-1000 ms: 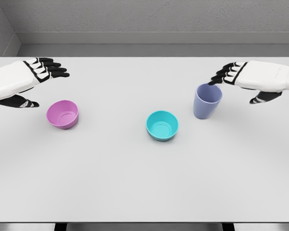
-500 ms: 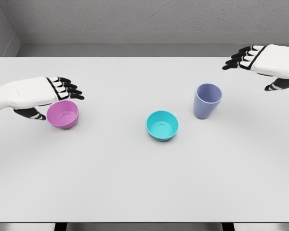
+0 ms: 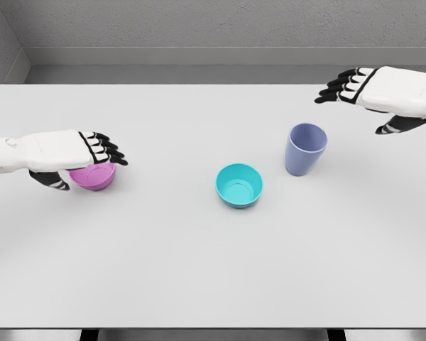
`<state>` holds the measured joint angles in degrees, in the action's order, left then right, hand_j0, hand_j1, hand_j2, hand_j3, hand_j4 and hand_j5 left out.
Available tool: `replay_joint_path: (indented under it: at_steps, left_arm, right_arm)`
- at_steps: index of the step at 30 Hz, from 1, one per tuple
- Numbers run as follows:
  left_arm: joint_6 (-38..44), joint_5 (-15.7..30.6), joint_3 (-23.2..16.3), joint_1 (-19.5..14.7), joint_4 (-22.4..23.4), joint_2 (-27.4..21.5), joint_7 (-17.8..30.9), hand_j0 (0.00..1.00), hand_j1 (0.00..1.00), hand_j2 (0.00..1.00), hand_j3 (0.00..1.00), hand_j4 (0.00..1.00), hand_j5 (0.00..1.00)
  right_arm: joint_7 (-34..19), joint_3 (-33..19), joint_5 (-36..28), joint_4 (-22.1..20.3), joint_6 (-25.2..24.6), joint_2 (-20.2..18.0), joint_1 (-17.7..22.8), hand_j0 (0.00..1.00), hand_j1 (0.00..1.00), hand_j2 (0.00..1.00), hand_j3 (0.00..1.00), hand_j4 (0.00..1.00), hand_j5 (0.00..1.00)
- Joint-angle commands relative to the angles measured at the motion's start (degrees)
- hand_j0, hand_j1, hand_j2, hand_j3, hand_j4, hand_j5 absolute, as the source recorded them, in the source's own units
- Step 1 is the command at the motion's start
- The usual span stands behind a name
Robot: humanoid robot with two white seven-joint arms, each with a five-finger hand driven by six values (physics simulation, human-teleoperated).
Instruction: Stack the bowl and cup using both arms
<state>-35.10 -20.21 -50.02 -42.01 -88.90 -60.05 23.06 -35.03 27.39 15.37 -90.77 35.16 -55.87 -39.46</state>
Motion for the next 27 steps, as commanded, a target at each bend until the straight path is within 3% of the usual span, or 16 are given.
replay_joint_path:
  at_steps: [1,7,14,27]
  left_arm:
    - [0.10,0.17,-0.07,0.00,2.06,0.55,0.05,1.00,1.00,1.00,1.00,1.00,1.00]
    - [0.10,0.09,-0.08,-0.53,4.53,2.57,0.05,1.00,1.00,1.00,1.00,1.00,1.00]
    - [0.10,-1.85,-0.34,-0.88,5.94,4.15,0.14,1.00,1.00,1.00,1.00,1.00,1.00]
    - [0.10,-2.73,-0.43,-0.79,6.37,4.33,0.14,1.00,1.00,1.00,1.00,1.00,1.00]
  right_arm:
    - [0.03,-0.06,-0.25,-0.02,-0.16,0.94,0.00,1.00,1.00,1.00,1.00,1.00,1.00]
    - [0.03,-0.24,-0.25,-0.02,-0.16,3.40,-1.32,1.00,1.00,1.00,1.00,1.00,1.00]
    - [0.03,5.56,0.72,-0.02,-0.16,7.79,-4.13,1.00,1.00,1.00,1.00,1.00,1.00]
    - [0.03,5.65,0.72,-3.09,-0.16,6.57,-3.17,1.00,1.00,1.00,1.00,1.00,1.00]
